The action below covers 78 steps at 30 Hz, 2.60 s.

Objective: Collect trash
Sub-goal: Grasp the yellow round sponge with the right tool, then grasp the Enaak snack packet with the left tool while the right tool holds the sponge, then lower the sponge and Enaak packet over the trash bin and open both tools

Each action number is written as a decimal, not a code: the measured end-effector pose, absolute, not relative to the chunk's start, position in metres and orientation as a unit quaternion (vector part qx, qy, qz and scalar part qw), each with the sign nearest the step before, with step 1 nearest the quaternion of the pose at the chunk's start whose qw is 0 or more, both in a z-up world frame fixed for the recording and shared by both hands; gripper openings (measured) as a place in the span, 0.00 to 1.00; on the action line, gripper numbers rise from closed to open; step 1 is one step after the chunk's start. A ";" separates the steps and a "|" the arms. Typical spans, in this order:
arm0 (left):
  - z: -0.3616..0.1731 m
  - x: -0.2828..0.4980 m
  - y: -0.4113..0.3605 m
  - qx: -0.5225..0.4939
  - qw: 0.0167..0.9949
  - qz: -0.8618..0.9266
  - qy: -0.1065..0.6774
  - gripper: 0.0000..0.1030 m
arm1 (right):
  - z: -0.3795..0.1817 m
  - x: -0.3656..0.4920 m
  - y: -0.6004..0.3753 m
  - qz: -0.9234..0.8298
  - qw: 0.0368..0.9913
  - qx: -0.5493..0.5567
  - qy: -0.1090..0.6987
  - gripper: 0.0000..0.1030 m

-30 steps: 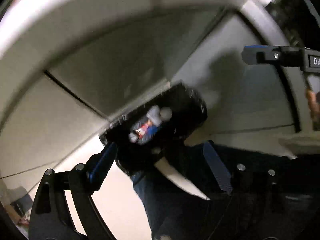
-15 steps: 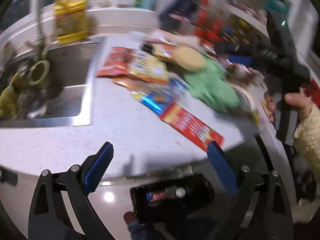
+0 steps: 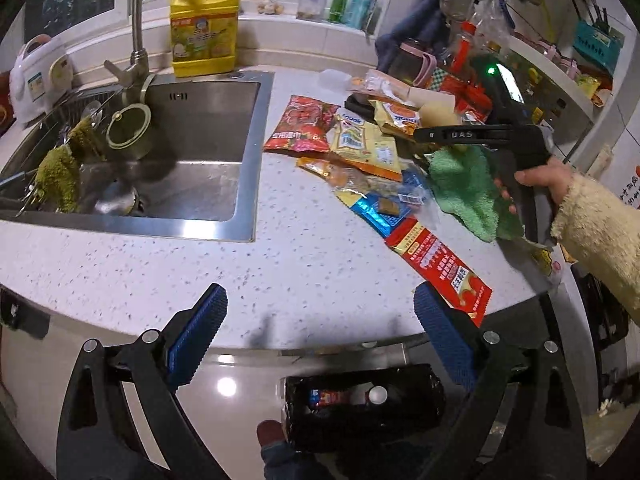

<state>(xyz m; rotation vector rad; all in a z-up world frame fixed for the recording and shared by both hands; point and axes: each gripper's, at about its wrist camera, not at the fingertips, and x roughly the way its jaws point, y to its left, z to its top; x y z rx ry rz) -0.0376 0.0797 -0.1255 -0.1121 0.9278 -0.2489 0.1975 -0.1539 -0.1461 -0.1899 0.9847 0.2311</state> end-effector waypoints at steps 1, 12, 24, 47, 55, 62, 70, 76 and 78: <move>-0.126 -0.037 0.081 -0.054 0.885 -0.118 0.447 0.90 | -0.151 0.202 -0.154 0.111 0.865 -0.093 0.481 0.95; -0.127 -0.028 0.070 -0.050 0.881 -0.137 0.450 0.90 | -0.133 0.190 -0.190 0.143 0.874 0.037 0.464 0.39; -0.123 -0.017 0.052 -0.034 0.881 -0.151 0.448 0.90 | -0.131 0.193 -0.206 0.107 0.884 0.082 0.448 0.19; -0.182 0.187 -0.057 0.091 0.843 -0.114 0.517 0.90 | -0.064 0.052 -0.262 0.110 0.903 0.206 0.360 0.19; -0.187 0.200 -0.044 0.062 0.843 -0.111 0.523 0.64 | -0.072 0.048 -0.261 0.112 0.900 0.211 0.364 0.19; -0.164 0.176 -0.034 0.036 0.848 -0.144 0.508 0.60 | -0.068 0.051 -0.253 0.128 0.902 0.209 0.356 0.19; -0.107 0.116 -0.014 0.032 0.876 -0.167 0.451 0.60 | -0.064 0.047 -0.244 0.142 0.903 0.205 0.349 0.19; -0.079 0.056 -0.001 0.038 0.888 -0.182 0.421 0.60 | -0.057 0.025 -0.241 0.150 0.905 0.186 0.352 0.19; -0.078 0.027 0.004 0.046 0.886 -0.189 0.421 0.60 | -0.056 0.009 -0.239 0.157 0.903 0.178 0.359 0.19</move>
